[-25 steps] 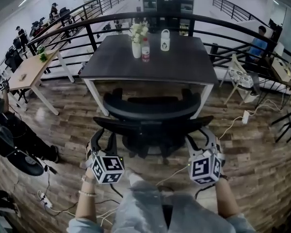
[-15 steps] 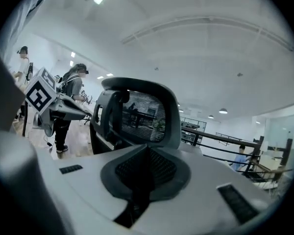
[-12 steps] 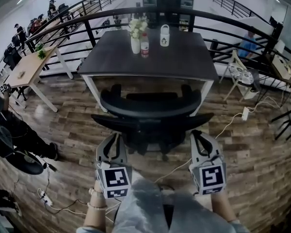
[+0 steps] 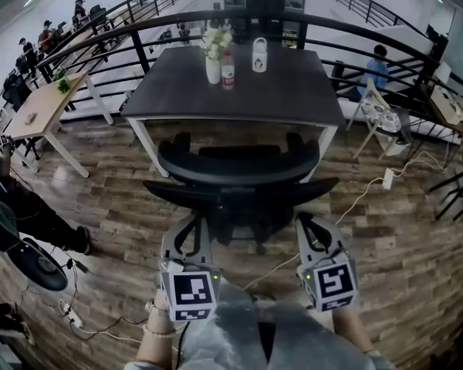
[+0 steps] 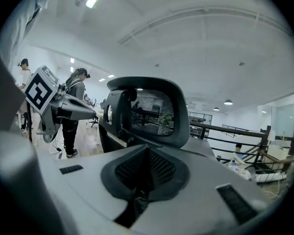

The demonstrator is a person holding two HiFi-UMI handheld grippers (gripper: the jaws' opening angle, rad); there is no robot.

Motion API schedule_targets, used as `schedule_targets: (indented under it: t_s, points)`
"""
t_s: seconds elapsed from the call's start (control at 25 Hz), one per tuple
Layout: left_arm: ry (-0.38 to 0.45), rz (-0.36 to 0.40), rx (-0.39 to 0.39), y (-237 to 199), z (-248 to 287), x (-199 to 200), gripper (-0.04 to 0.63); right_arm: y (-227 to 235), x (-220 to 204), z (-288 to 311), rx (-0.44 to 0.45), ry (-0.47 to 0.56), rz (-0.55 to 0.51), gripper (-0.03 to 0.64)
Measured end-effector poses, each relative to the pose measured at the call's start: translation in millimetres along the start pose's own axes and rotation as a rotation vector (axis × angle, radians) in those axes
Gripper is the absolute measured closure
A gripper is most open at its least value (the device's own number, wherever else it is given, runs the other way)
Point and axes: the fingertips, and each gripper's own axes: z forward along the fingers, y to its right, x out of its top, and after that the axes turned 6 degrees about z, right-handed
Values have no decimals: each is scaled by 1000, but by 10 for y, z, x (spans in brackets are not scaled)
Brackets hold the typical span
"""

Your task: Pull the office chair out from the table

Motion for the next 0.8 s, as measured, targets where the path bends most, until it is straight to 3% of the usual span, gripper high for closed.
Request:
schedule_targets:
  t_s: [0.32, 0.8]
  points:
    - [26, 34, -7, 24, -10, 43, 591, -84, 9, -3, 26, -15, 1, 614]
    - [35, 19, -8, 29, -59, 49, 591, -143, 40, -9, 45, -4, 9, 614]
